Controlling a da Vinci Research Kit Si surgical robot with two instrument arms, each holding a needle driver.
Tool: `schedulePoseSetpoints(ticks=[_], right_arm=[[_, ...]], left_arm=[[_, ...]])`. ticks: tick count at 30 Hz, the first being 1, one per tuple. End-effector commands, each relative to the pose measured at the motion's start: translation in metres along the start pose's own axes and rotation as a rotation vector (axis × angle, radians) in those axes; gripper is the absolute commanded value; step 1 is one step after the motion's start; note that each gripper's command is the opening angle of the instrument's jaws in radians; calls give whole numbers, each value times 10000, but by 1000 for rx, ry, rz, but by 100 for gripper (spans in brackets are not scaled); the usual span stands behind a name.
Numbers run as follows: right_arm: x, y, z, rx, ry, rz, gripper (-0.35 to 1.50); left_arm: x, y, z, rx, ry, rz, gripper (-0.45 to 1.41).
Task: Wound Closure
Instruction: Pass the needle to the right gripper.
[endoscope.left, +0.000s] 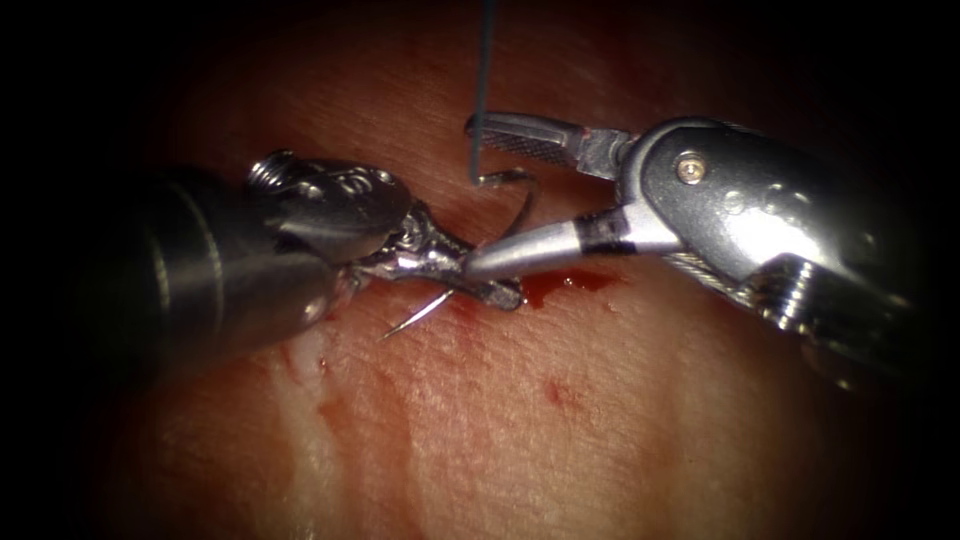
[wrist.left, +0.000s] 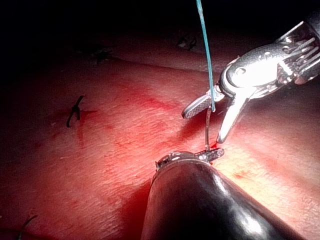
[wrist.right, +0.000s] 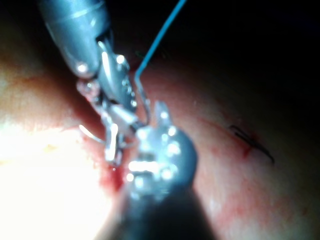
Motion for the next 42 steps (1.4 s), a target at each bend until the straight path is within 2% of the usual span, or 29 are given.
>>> schedulePoseSetpoints(ticks=[1, 10, 16, 18, 24, 27, 31, 34, 36, 37, 38, 42], right_arm=[[5, 3, 6, -20, -2, -3, 146], [8, -9, 2, -203, -44, 34, 138], [3, -19, 3, -342, -81, 44, 123], [3, -19, 5, -418, -90, 57, 119], [-2, -16, 11, -470, -75, 45, 109], [-5, -14, 14, -473, -75, 43, 106], [-12, -16, 19, -456, -91, 40, 93], [-14, -17, 21, -449, -93, 38, 72], [-14, -17, 21, -448, -96, 38, 39], [-15, -17, 20, -444, -97, 26, 12], [-15, -18, 19, -434, -96, 25, -35], [-15, -18, 15, -426, -85, 17, -35]], left_arm=[[5, -6, 6, 3, 11, 2, -45], [5, -6, 4, 29, 115, -24, -45], [4, -6, 4, 38, 164, -36, -45], [4, -4, 4, 43, 186, -38, -45], [2, -2, 4, 46, 195, -40, -45], [2, -1, 4, 44, 200, -40, -45], [2, 0, 4, 46, 201, -41, -45], [2, 0, 4, 46, 201, -41, -45], [1, 1, 4, 47, 202, -41, -45], [1, 1, 4, 47, 202, -41, -45], [1, 1, 4, 50, 204, -48, -45], [1, 1, 4, 50, 203, -42, -45]])
